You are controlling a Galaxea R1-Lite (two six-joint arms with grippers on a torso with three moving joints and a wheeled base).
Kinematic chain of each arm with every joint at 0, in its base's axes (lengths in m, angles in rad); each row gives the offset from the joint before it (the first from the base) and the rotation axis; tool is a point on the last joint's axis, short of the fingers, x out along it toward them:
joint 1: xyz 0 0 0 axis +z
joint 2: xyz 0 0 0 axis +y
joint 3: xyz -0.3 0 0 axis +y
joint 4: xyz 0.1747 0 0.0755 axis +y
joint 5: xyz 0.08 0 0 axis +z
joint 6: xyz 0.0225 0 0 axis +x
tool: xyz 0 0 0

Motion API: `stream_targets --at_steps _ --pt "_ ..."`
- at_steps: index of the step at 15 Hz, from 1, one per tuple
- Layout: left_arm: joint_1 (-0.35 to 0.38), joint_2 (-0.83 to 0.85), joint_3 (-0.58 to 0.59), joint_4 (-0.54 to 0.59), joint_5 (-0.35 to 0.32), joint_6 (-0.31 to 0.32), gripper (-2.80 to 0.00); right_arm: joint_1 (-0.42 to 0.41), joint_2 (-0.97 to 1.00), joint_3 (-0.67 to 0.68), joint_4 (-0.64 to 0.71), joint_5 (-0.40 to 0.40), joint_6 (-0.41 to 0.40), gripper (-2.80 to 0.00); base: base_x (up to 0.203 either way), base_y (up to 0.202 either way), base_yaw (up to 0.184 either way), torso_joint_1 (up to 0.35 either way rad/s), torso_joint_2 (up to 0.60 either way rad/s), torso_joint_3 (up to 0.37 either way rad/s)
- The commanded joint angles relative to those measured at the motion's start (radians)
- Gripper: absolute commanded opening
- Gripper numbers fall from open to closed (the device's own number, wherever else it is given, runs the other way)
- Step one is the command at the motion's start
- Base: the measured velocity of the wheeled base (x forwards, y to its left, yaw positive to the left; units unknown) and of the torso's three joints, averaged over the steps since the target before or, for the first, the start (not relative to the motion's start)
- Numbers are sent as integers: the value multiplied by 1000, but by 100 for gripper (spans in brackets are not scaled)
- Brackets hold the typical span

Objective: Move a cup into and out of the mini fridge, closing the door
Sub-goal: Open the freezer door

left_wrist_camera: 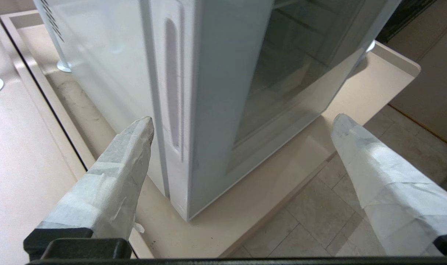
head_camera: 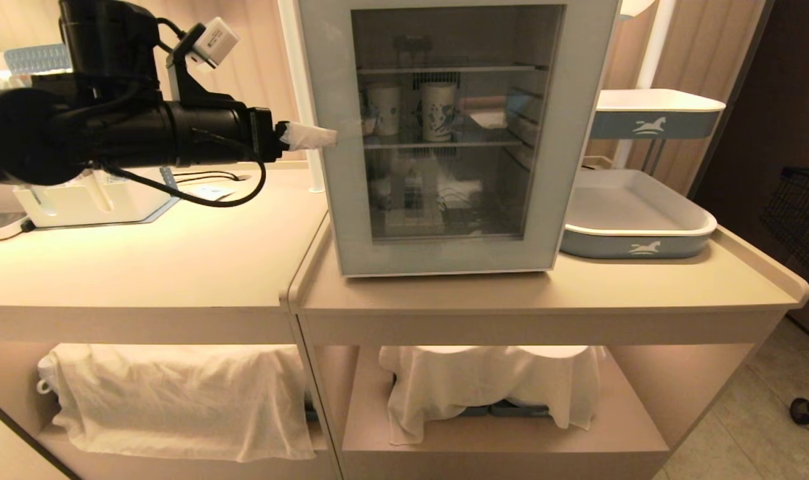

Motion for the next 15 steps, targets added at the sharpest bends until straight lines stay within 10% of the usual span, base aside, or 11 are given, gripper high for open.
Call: stream_targets --at_steps 1,15 --pt "-3 28 -22 -5 -7 -2 0 1 1 0 0 1 -1 -280 0 0 0 0 0 0" --pt "-20 138 -153 -8 -4 -29 0 1 1 0 0 1 -1 -280 0 0 0 0 0 0"
